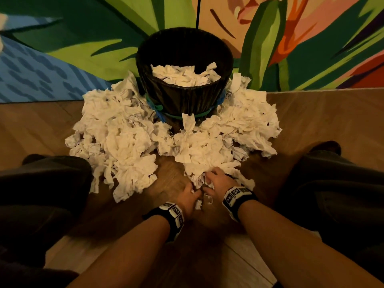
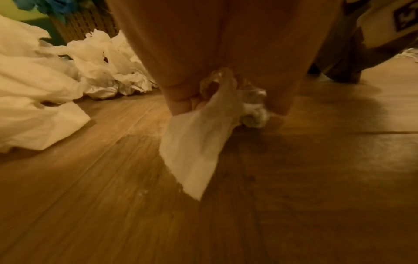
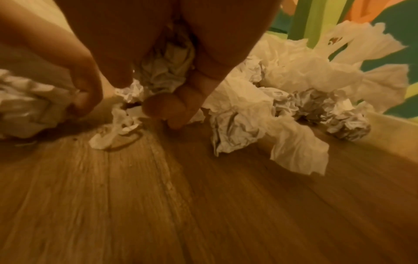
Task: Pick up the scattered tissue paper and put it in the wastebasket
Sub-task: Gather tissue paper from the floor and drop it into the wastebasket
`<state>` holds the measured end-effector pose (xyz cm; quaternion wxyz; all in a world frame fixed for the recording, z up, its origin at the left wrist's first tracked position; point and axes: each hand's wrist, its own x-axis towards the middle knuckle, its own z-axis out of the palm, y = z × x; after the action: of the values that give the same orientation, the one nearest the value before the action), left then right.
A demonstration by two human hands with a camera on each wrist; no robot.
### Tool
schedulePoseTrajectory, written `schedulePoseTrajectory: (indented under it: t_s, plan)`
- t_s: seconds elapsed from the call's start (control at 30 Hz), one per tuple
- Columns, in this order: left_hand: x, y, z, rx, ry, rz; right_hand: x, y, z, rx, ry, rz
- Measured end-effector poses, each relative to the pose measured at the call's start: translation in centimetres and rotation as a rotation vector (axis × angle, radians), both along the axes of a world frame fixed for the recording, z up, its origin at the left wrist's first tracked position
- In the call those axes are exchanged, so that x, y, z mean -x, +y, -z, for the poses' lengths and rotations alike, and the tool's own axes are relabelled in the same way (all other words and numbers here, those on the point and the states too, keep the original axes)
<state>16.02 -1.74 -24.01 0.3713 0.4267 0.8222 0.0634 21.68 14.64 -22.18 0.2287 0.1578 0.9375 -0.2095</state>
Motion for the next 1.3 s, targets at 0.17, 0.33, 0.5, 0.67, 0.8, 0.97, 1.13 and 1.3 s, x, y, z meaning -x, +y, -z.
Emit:
schedulePoseTrajectory:
  t_s: [0.17, 0.33, 0.5, 0.67, 0.8, 0.97, 1.13, 1.3]
  plan:
    - [1.1, -0.6, 0.2, 0.126, -0.004, -0.067, -0.8, -0.8, 0.4, -0.048, -0.109, -0.145]
    - [3.7, -1.8, -0.1, 0.086, -0.01, -0.163, -0.7, -1.8, 0.5, -0.056, -0.27, -0.232]
    - [5.1, -1.7, -2.0, -0.06, -0.025, -0.253, -0.2, -2.2, -0.2, 0.047, -0.175, -0.117]
    - [7.2, 0.5, -7.0, -0.253, -0.09, -0.272, 1.4, -0.4, -3.3, 0.288, -0.086, 0.208]
    - [8.7, 2.9, -13.5, -0.529, -0.125, -0.351, 3.7, 1.4, -7.7, 0.518, 0.161, 0.475]
    - [10.1, 5.2, -21.5, -0.879, -0.204, -0.384, 6.4, 2.7, -15.7, 0.704, 0.683, 0.519]
    - [14.0, 6.8, -25.3, -0.991, -0.242, -0.573, 9.7, 3.1, -21.8, 0.85, 1.091, 0.586]
    - [16.6, 6.9, -24.7, -1.107, -0.051, -0.695, 13.4, 3.0, -22.3, 0.77, 1.06, 0.768]
